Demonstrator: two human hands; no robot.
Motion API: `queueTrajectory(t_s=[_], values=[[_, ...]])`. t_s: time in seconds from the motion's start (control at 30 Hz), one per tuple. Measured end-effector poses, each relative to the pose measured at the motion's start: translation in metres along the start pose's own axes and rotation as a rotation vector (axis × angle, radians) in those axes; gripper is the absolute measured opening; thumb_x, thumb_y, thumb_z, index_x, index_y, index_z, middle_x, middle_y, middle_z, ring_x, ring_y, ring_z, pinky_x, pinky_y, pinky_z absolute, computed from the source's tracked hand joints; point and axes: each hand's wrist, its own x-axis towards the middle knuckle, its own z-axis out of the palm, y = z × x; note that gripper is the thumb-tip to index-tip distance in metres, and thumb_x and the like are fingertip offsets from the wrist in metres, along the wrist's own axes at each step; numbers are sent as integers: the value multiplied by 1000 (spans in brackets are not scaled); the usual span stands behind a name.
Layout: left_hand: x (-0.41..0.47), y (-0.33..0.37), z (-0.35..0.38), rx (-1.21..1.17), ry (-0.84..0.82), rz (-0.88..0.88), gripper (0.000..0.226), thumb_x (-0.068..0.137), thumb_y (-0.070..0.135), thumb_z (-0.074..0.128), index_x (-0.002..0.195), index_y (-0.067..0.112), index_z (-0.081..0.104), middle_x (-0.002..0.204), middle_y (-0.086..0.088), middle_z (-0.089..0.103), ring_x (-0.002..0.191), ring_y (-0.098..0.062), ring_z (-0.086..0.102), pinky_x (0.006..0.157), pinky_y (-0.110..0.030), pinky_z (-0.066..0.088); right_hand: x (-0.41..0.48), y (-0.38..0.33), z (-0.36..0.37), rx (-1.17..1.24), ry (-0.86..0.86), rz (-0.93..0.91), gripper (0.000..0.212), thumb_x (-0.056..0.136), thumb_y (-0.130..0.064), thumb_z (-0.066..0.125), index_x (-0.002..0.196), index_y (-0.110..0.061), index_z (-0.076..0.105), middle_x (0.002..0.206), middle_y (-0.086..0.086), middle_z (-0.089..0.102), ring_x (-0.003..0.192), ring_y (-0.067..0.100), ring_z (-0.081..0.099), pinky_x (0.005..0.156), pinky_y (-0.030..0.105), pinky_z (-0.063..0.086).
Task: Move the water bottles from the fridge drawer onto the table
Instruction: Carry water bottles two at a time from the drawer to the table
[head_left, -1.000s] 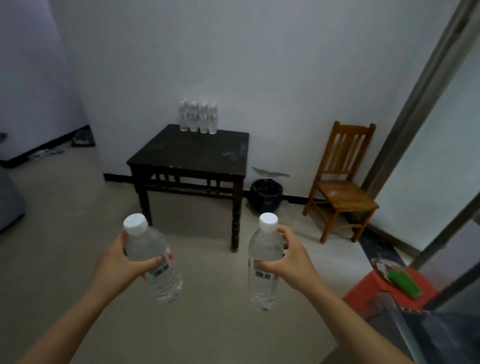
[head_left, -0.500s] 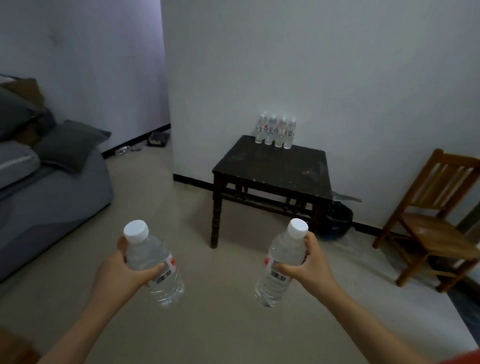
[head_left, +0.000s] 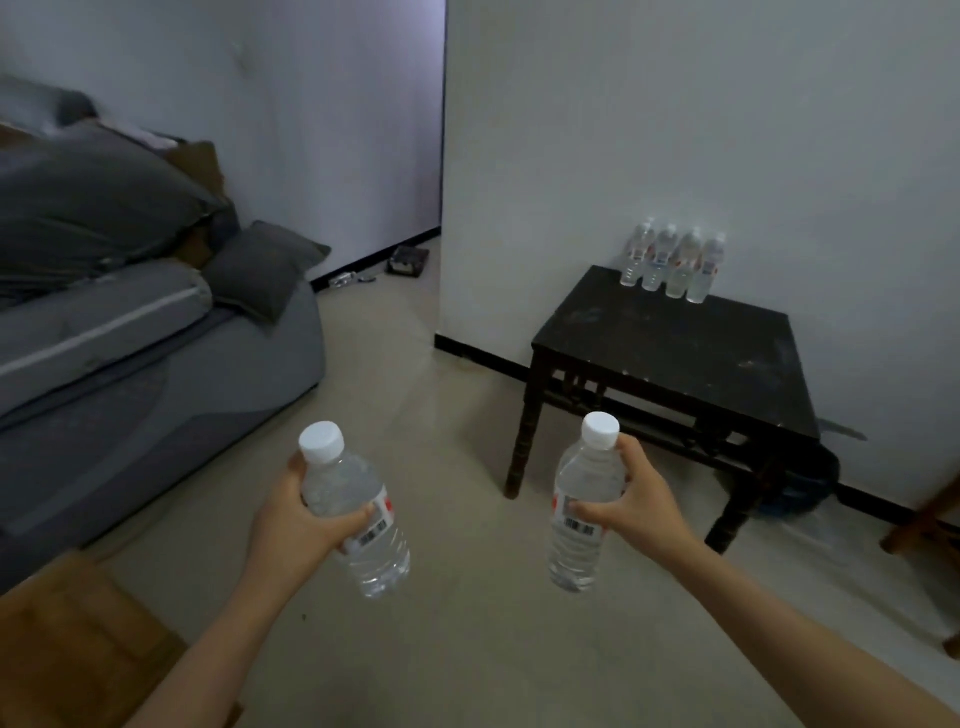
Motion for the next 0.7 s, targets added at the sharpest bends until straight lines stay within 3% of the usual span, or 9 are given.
queueTrajectory(t_s=[0.13,0.27,0.37,0.5,0.7], values=[[56,-2,1,39,8,-14,61,33,51,72,90,45,50,92,19,63,86,-11,63,77,-38,54,65,-2,23,8,-12,-33,72,61,-13,82,116,-34,41,106,-10,57,102,15,57,89,44,51],[123,6,5,110,35,-14,73,33,51,69,101,38,47,87,20,59,86,-16,62,80,-38,52,138,-7,44,48,-9,-76,71,61,-12,82,114,-34,40,109,-4,56,104,20,56,90,48,49],[171,13,9,119,58,-5,66,44,40,77,101,39,44,87,20,55,87,-18,59,81,-40,51,195,-16,58,28,-24,-115,72,61,-13,82,109,-41,38,110,-5,54,106,22,55,91,48,48],[223,6,7,105,112,-13,56,61,13,82,95,39,47,89,12,58,85,-16,60,77,-37,51,253,-23,79,25,-43,-140,71,61,-13,83,111,-37,37,110,-5,54,106,20,55,92,47,48],[294,-11,-1,79,154,-43,55,59,13,83,102,28,51,87,13,60,79,-10,60,69,-31,48,321,-27,111,-1,-107,-131,70,61,-14,82,111,-38,38,107,-10,52,105,17,53,93,44,48]])
